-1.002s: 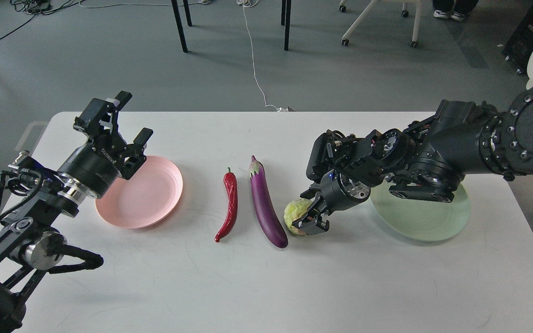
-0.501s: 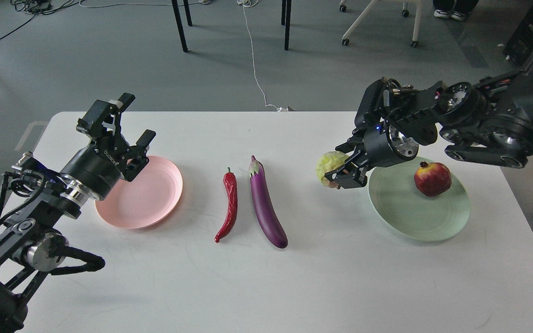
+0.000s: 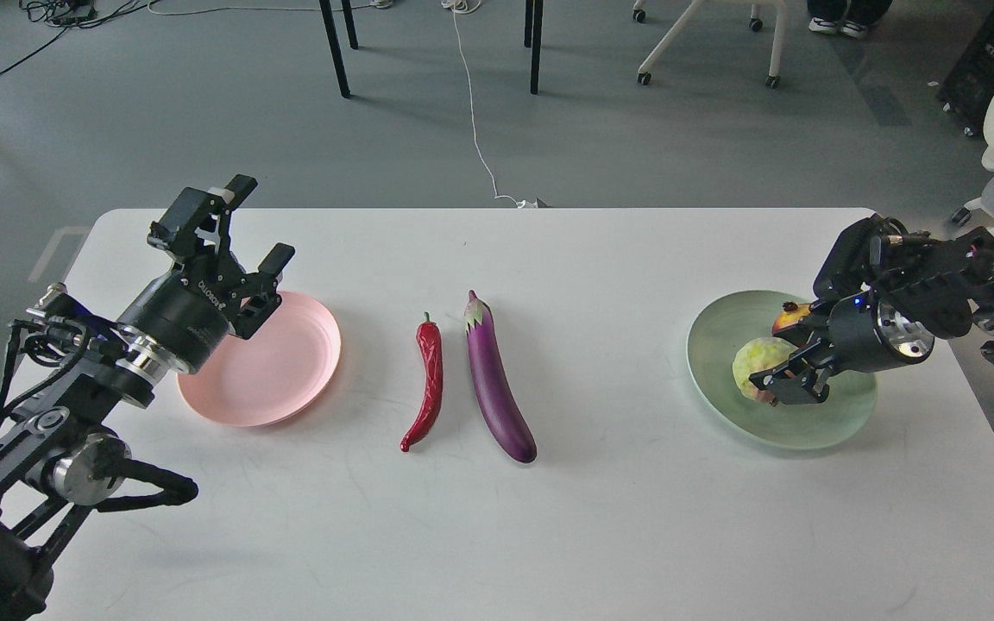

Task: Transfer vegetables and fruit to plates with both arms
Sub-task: 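Lift the peach onto the green plate and open the right gripper, then reach the left gripper to the red chili pepper and grasp it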

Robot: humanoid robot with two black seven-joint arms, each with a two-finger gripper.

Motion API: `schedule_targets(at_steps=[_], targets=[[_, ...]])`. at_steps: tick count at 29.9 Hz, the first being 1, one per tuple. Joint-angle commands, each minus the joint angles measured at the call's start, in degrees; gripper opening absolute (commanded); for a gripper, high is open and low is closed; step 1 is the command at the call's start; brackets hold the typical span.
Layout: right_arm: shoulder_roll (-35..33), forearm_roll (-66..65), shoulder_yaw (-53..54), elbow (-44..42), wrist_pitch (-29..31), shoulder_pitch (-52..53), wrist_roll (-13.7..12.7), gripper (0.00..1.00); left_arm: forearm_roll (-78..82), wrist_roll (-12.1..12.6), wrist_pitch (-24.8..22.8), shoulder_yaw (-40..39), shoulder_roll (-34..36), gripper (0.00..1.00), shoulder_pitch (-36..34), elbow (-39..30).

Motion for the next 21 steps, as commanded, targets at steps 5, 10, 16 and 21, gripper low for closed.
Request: schedule_targets(at_steps=[5, 10, 16, 21], targets=[[-3.23, 0.82, 5.26, 1.25, 0.09, -0.12, 0.00, 0.97, 0.03, 0.30, -0.11, -0.36, 1.08, 1.00, -0.22, -0.78], [-9.47, 7.91, 18.44, 2.92, 0.09, -1.25, 0.00, 0.98, 0.73, 1.09, -2.21, 0.08, 4.95, 1.00, -0.57, -1.13], [-11.76, 41.00, 44.16, 3.62, 0.26, -17.39, 0.00, 0.98, 12.65, 1.27, -4.84, 0.17, 7.33, 1.00, -3.64, -3.33], [-10.19, 64.67, 65.79, 3.63, 1.05, -34.09, 0.00, 0.99, 29.17, 1.62, -9.50, 2.27, 7.15, 1.00, -7.68, -4.74]])
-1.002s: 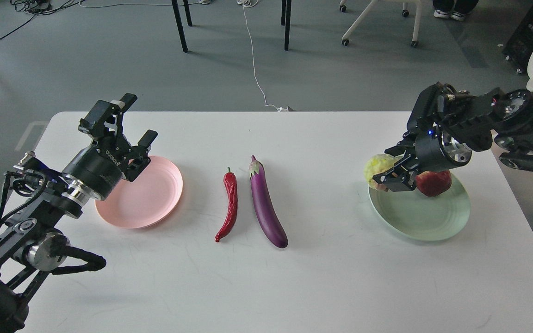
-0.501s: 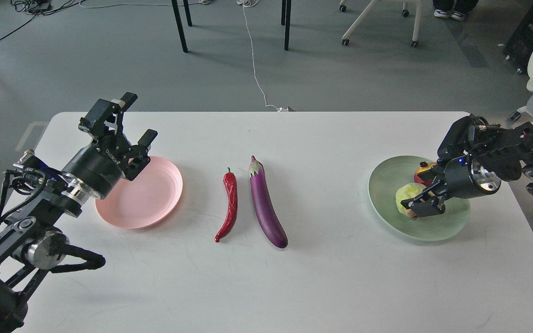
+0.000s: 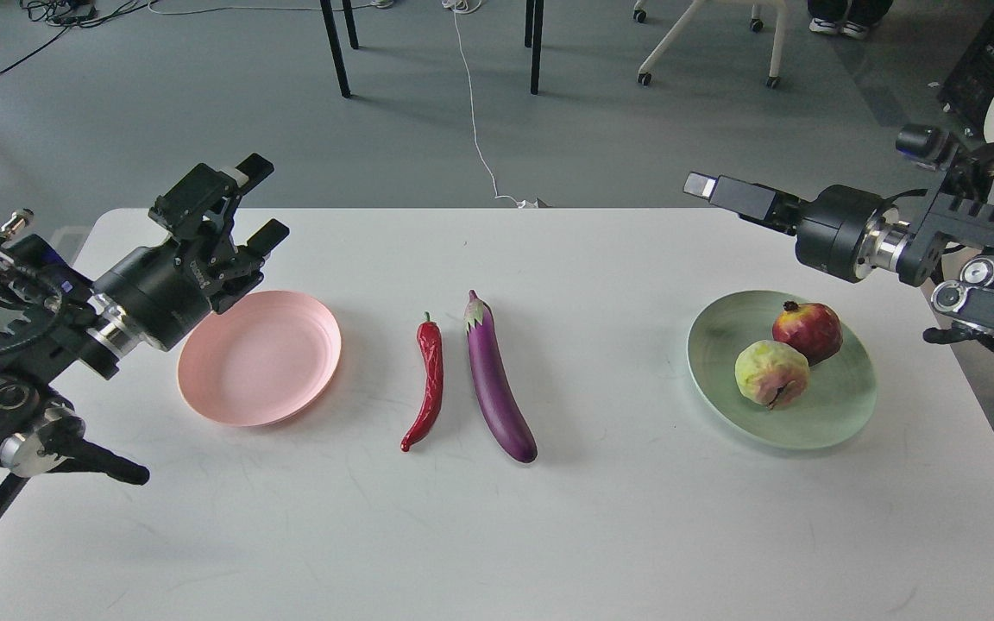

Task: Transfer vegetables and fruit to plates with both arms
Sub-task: 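Reach the left gripper to the red chili pepper and grasp it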

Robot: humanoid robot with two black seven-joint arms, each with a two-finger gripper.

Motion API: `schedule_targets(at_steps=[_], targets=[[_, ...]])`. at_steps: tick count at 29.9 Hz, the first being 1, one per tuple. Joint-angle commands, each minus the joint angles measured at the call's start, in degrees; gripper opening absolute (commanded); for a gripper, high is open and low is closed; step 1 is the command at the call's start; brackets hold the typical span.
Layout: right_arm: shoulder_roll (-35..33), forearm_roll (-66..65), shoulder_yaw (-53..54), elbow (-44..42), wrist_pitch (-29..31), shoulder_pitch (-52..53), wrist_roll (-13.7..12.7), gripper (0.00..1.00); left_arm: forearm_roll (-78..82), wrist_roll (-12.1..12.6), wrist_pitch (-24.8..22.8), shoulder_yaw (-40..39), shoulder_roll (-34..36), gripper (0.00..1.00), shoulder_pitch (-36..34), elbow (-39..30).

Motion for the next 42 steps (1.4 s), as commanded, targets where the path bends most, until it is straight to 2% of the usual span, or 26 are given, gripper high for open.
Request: schedule_targets(at_steps=[1, 4, 7, 11, 15, 17, 21, 29, 36, 39, 42], targets=[[1.69, 15.91, 15.19, -0.35, 0.78, -11.96, 0.02, 0.99, 14.05, 0.43, -2.69, 3.54, 0.01, 1.00, -3.43, -1.18], [3.28, 23.05, 23.99, -1.84, 1.66, -19.70, 0.02, 0.99, 27.49, 0.61, -3.48, 11.70, 0.01, 1.00, -9.75, -0.92], [4.07, 24.12, 28.92, -2.72, 3.15, -24.37, 0.02, 0.99, 36.65, 0.87, -3.83, 22.59, -0.42, 1.00, -18.88, 0.91], [3.55, 24.21, 30.34, -2.72, 4.38, -27.37, 0.02, 0.99, 40.98, 3.33, -3.92, 37.62, -4.98, 1.00, -32.33, 11.70], [2.67, 24.29, 30.43, -2.46, 4.56, -27.99, 0.02, 0.99, 40.90, 4.30, -4.18, 47.04, -10.18, 1.00, -39.30, 22.53], [2.14, 24.29, 30.69, -2.37, 4.82, -27.99, 0.02, 0.99, 40.37, 5.70, -5.32, 48.90, -11.23, 1.00, -40.62, 24.91], [1.96, 24.29, 31.13, -2.37, 4.91, -28.08, 0.02, 0.99, 39.85, 8.60, -11.36, 49.17, -12.99, 1.00, -40.89, 26.50], [1.87, 24.29, 31.31, -2.28, 5.61, -28.08, 0.02, 0.99, 30.98, 15.19, -11.36, 49.17, -14.49, 0.99, -38.78, 25.80], [1.87, 24.29, 31.22, -2.28, 5.70, -28.08, 0.02, 0.99, 30.61, 16.16, -11.36, 49.35, -16.24, 0.99, -36.76, 26.23], [1.87, 24.29, 31.31, -2.46, 5.70, -28.08, 0.02, 0.99, 30.61, 17.74, -11.22, 49.35, -17.65, 0.98, -36.14, 26.50], [1.79, 24.29, 31.57, -2.55, 5.70, -28.08, 0.02, 0.99, 30.53, 17.92, -10.87, 49.35, -17.92, 0.97, -35.97, 26.59]])
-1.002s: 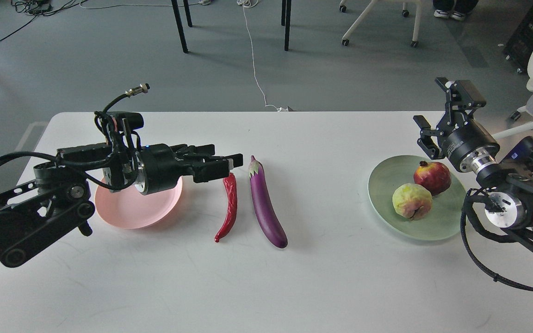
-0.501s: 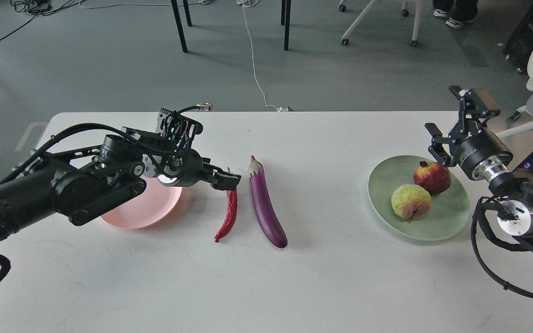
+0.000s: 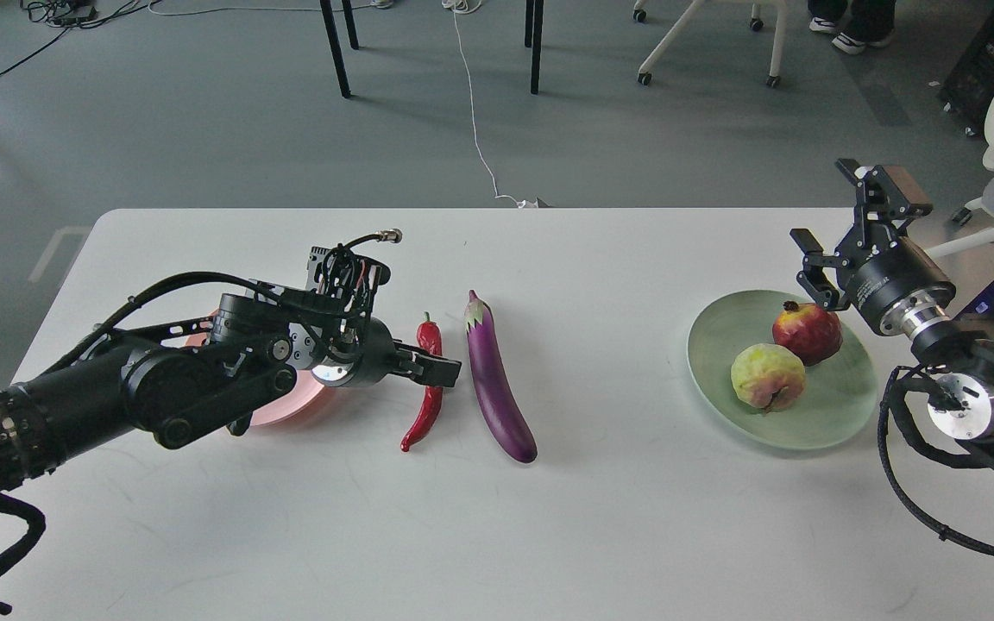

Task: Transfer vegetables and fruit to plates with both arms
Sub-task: 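Reach the left gripper to the red chili pepper and grasp it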

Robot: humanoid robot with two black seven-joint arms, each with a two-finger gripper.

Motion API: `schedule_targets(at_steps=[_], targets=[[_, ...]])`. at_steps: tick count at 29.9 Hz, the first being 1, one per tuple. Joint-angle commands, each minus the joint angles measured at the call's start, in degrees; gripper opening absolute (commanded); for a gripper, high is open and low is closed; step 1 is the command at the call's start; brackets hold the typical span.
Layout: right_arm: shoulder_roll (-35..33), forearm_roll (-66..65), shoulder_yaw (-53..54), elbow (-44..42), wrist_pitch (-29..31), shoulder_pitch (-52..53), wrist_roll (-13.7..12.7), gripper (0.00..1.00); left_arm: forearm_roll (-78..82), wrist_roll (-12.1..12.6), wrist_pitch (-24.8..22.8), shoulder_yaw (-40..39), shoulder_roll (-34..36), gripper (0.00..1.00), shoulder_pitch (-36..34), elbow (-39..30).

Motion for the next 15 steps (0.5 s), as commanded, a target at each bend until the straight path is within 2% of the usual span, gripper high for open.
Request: schedule_targets(at_steps=[1, 3, 5, 6, 8, 9, 10, 12, 14, 15], targets=[[-0.06, 0.00, 0.18, -0.11, 0.00, 0.00, 0.00, 0.99, 0.03, 0.46, 0.29, -0.01, -0.42, 0.96, 0.24, 0.21], [-0.06, 0.00, 0.18, -0.11, 0.00, -0.09, 0.00, 0.99, 0.03, 0.72, 0.29, -0.01, -0.42, 0.92, 0.33, 0.21], [-0.67, 0.00, 0.27, -0.03, 0.00, -0.17, 0.00, 0.99, -0.06, 1.60, 0.29, -0.01, -0.59, 0.79, 0.68, 0.30], [-0.94, 0.00, 0.27, -0.03, 0.00, -0.17, 0.00, 0.99, -0.15, 2.04, 0.29, -0.01, -0.68, 0.69, 0.77, 0.38], [-0.94, 0.00, 0.27, -0.03, 0.00, -0.26, 0.00, 0.99, -0.24, 2.48, 0.29, -0.01, -0.68, 0.43, 1.03, 0.30], [-0.94, 0.00, 0.27, -0.11, 0.00, -0.26, 0.00, 0.99, -0.15, 2.92, 0.29, -0.01, -0.77, 0.33, 1.21, 0.30], [-0.94, 0.00, 0.27, -0.03, 0.00, -0.26, 0.00, 0.99, -0.32, 3.79, 0.29, -0.09, -0.77, 0.26, 1.29, 0.30], [-0.94, 0.00, 0.27, -0.03, 0.00, -0.26, 0.00, 0.99, -0.59, 5.12, 0.38, -0.10, -1.03, 0.22, 1.38, 0.30], [-0.94, 0.00, 0.27, -0.03, 0.00, -0.26, 0.00, 0.99, -0.85, 5.38, 0.38, -0.18, -1.12, 0.12, 1.38, 0.30], [-1.03, 0.00, 0.27, -0.03, 0.00, -0.26, 0.00, 0.99, -0.77, 5.47, 0.47, -0.18, -1.12, 0.09, 1.38, 0.30]])
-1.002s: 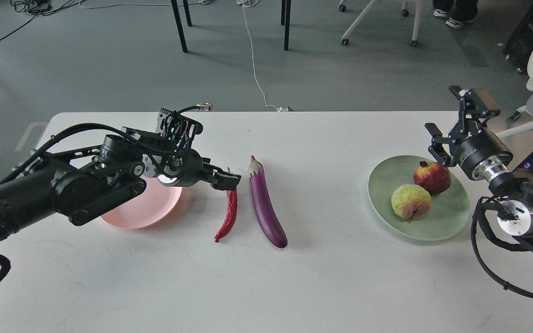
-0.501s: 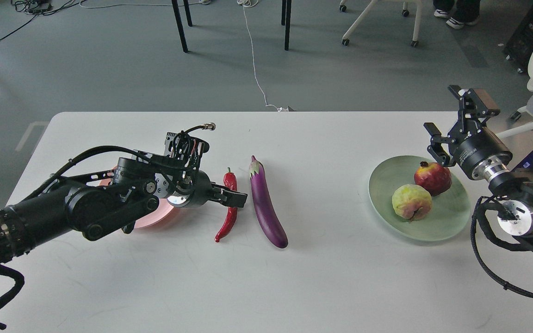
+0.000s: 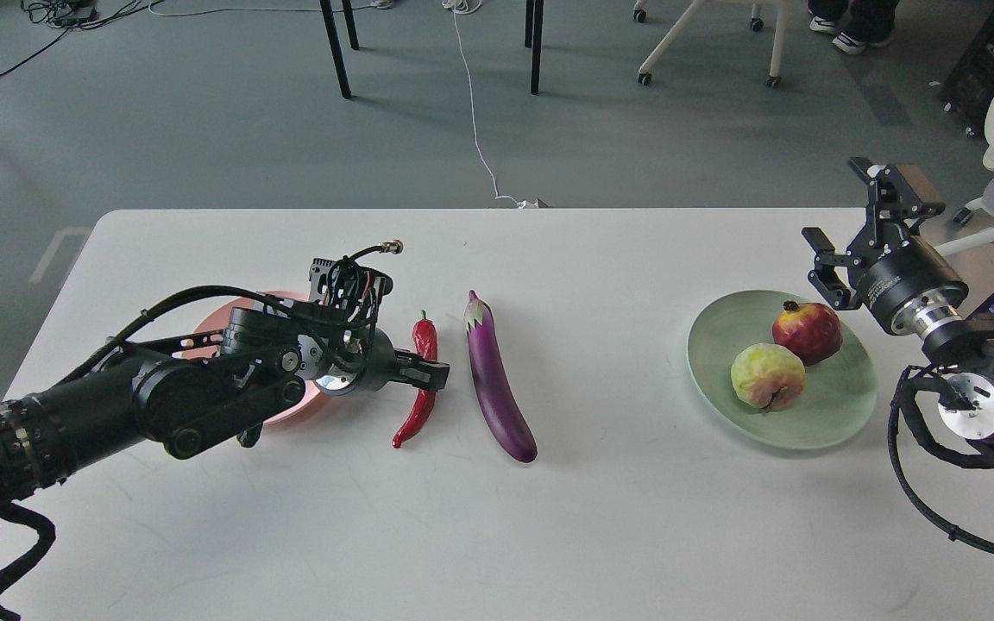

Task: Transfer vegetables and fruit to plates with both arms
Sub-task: 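Reach the left gripper to the red chili pepper and grasp it, then lift the chili pepper onto the pink plate and release it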

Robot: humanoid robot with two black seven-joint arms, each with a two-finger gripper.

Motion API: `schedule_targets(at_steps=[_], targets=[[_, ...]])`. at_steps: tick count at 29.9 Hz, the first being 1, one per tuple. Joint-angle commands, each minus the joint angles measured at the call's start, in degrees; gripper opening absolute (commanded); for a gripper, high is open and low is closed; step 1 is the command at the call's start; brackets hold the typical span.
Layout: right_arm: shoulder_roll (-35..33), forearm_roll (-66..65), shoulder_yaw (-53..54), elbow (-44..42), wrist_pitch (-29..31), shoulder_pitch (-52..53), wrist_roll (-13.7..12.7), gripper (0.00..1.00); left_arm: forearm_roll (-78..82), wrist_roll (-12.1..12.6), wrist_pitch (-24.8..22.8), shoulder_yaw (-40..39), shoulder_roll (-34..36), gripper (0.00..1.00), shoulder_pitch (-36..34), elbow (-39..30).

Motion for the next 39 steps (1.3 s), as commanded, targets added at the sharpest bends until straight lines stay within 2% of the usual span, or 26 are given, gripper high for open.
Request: schedule_targets(at_steps=[1, 5, 9, 12, 16, 20, 22, 25, 30, 32, 33, 35, 36, 39], targets=[[-0.11, 0.00, -0.02, 0.00, 0.00, 0.00, 0.00, 0.99, -0.11, 0.57, -0.04, -0.04, -0.06, 0.09, -0.03, 0.02], [-0.11, 0.00, -0.02, -0.09, 0.00, 0.00, 0.00, 0.99, -1.42, 2.06, 0.05, -1.09, 0.47, 0.08, -0.03, -0.33], [-0.11, 0.00, -0.02, -0.09, 0.00, -0.26, 0.00, 0.99, -8.26, 2.33, 1.10, -3.19, 1.78, 0.08, -0.82, -1.30], [-0.11, 0.00, -0.02, -0.09, 0.00, -0.35, 0.00, 0.99, -12.14, 2.24, 0.84, -4.78, 5.73, 0.09, -3.09, -2.97], [-0.11, 0.00, -0.02, -0.09, 0.00, -0.35, 0.00, 0.99, -12.85, 0.67, 0.05, -4.69, 13.02, 0.10, -5.22, -2.97], [-0.11, 0.00, -0.02, -0.09, 0.00, -0.35, 0.00, 0.99, -12.59, -2.93, -0.62, -3.64, 21.46, 0.11, -4.52, -2.89], [-0.02, 0.00, -0.02, -0.09, 0.00, -0.35, 0.00, 0.99, -12.59, -3.82, -0.62, -3.20, 24.27, 0.12, -3.38, -2.71], [-0.02, 0.00, -0.02, -0.18, 0.00, -0.35, 0.00, 0.99, -12.68, -4.87, -0.57, -3.11, 26.39, 0.17, 0.13, -2.45], [-0.11, 0.00, -0.02, -0.18, 0.00, -0.44, 0.00, 0.99, -12.59, -5.05, -0.48, -3.11, 27.36, 0.24, 2.78, -2.45], [-0.19, 0.00, -0.02, -0.18, 0.00, -0.44, 0.00, 0.99, -12.68, -5.14, -0.57, -3.11, 27.71, 0.35, 3.31, -2.45], [-0.28, 0.00, -0.02, -0.18, 0.00, -0.44, 0.00, 0.99, -12.59, -5.14, -0.57, -3.11, 27.71, 0.44, 3.31, -2.45], [-0.46, 0.00, 0.07, -0.09, 0.00, -0.44, 0.00, 0.99, -12.68, -5.23, -0.62, -3.29, 27.80, 0.71, 3.31, -2.45], [-0.46, 0.00, -0.02, -0.09, 0.00, -0.44, 0.00, 0.99, -12.68, -5.23, -0.57, -3.46, 27.89, 0.79, 3.31, -2.45], [-0.46, 0.00, -0.02, -0.09, 0.00, -0.44, 0.00, 0.99, -12.59, -6.36, -0.62, -3.81, 27.98, 0.90, 3.05, -2.45]])
